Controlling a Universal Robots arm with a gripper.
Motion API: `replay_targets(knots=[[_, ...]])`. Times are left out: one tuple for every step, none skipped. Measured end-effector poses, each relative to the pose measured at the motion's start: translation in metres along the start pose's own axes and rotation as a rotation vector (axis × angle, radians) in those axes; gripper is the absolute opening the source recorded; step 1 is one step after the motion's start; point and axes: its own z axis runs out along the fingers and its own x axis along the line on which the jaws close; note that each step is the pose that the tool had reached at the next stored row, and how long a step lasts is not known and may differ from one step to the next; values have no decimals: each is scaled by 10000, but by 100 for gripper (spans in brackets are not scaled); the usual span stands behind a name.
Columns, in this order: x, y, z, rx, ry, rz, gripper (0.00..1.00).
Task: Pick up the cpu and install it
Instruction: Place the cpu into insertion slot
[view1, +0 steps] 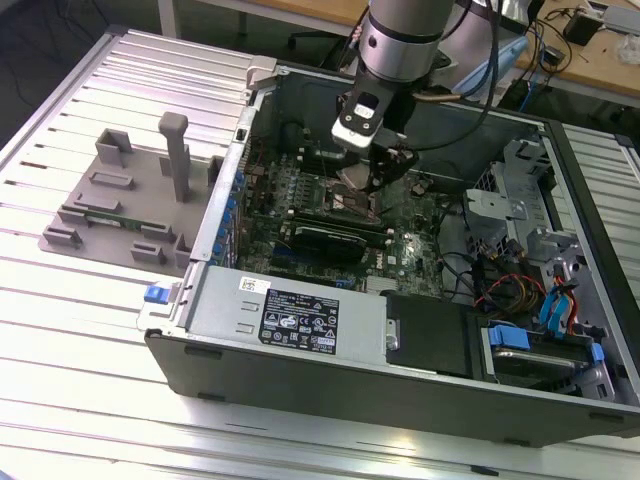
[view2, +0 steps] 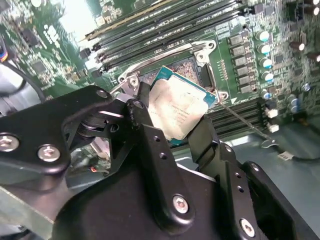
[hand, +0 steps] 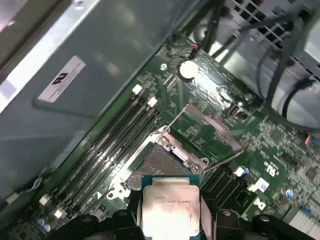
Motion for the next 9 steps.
replay_targets(knots=[[0,0,0,7,-16,341,55],[0,0,0,10,-26,532,55],[0,0,0,14,-33,699,55],[0,0,1,19,-48,1024,55],[0,0,1,28,-72,1500,55],[0,0,1,33,-84,1768,55],[0,0,2,37,-95,1997,55],[0,0,2,44,-113,2366,55],[0,0,2,48,-121,2540,55]])
